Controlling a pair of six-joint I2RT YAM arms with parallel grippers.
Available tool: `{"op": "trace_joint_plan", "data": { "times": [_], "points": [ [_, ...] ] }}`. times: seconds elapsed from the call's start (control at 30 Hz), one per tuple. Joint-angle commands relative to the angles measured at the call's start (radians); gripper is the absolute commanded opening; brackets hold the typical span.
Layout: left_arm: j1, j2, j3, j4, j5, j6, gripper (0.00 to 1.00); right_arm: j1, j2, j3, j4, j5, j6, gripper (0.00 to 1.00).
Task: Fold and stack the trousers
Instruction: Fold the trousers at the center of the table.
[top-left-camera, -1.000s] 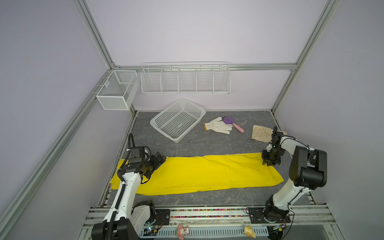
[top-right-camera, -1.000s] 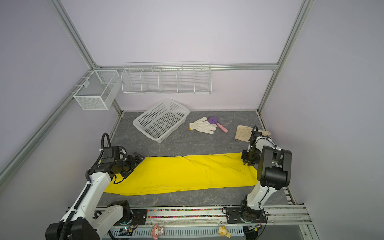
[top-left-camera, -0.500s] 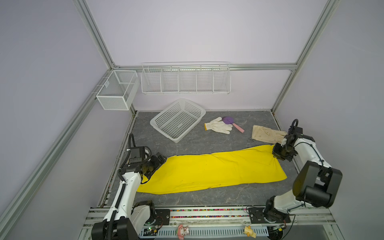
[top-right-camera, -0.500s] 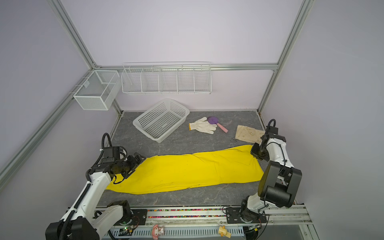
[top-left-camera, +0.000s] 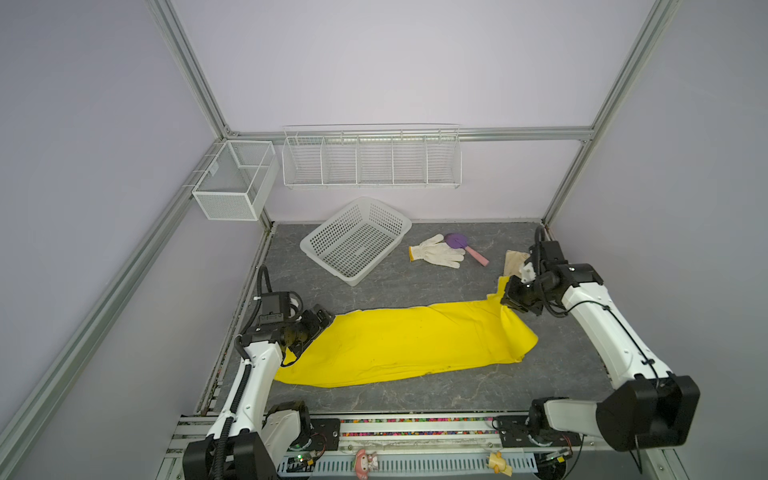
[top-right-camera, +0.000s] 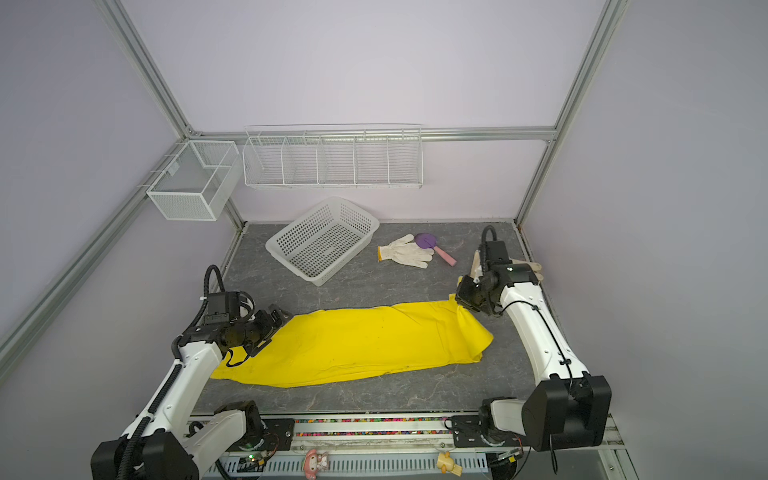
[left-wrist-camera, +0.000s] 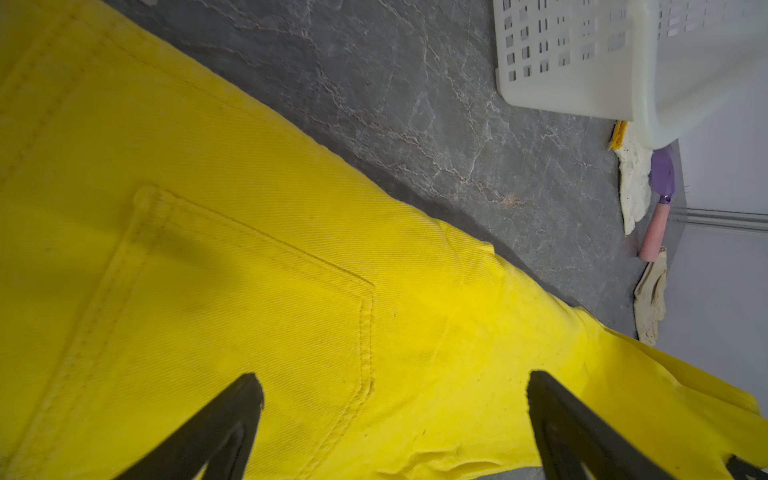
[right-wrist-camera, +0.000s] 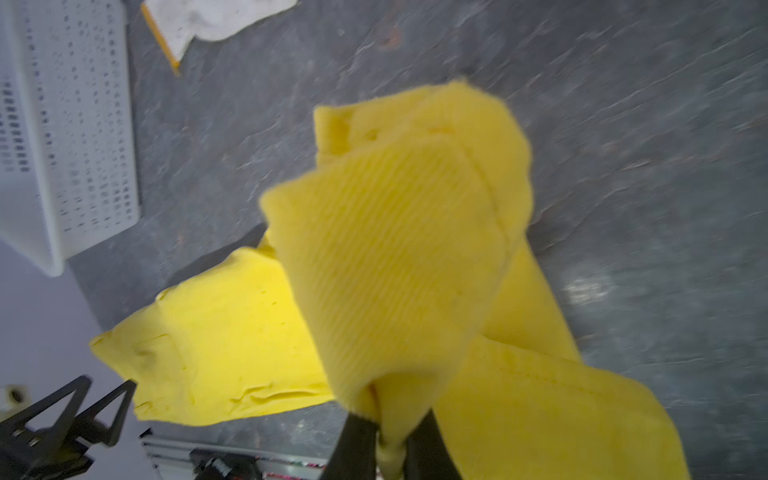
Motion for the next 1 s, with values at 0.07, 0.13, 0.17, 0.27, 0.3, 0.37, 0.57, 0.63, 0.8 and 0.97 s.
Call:
{"op": "trace_joint_plan", "data": {
  "times": [0.07, 0.13, 0.17, 0.27, 0.3, 0.37, 0.57, 0.63, 0.8, 0.97],
  "points": [
    [-0.005, -0.004, 0.021, -0.006, 0.004, 0.012, 0.99, 0.277, 0.068, 0.046, 0.04, 0.003, 0.37, 0.06],
    [-0.005, -0.008, 0.019, -0.009, 0.005, 0.012, 0.99, 0.36, 0.131, 0.086, 0.075, 0.026, 0.44, 0.07],
    [-0.005, -0.011, 0.018, -0.014, 0.004, 0.015, 0.99, 0.404, 0.166, 0.114, 0.08, 0.038, 0.474, 0.07],
    [-0.005, -0.036, 0.006, -0.028, -0.001, 0.016, 0.99, 0.486, 0.265, 0.188, 0.065, 0.055, 0.552, 0.08],
    [-0.005, -0.045, -0.001, -0.032, -0.003, 0.016, 0.99, 0.503, 0.286, 0.199, 0.07, 0.048, 0.57, 0.08],
    [-0.005, -0.066, -0.018, -0.038, -0.003, 0.012, 0.99, 0.539, 0.325, 0.226, 0.069, 0.059, 0.618, 0.08],
    [-0.005, -0.109, -0.054, -0.027, 0.002, -0.022, 0.99, 0.592, 0.431, 0.294, 0.076, 0.08, 0.688, 0.1],
    [-0.005, -0.112, -0.053, -0.029, 0.0, -0.025, 0.99, 0.602, 0.456, 0.3, 0.127, 0.08, 0.709, 0.1],
    [-0.005, -0.109, -0.052, -0.033, -0.007, -0.029, 0.99, 0.627, 0.55, 0.332, 0.163, 0.099, 0.732, 0.17],
    [-0.005, -0.101, -0.051, -0.034, -0.005, -0.028, 0.99, 0.651, 0.615, 0.351, 0.271, 0.109, 0.745, 0.5]
  ]
}}
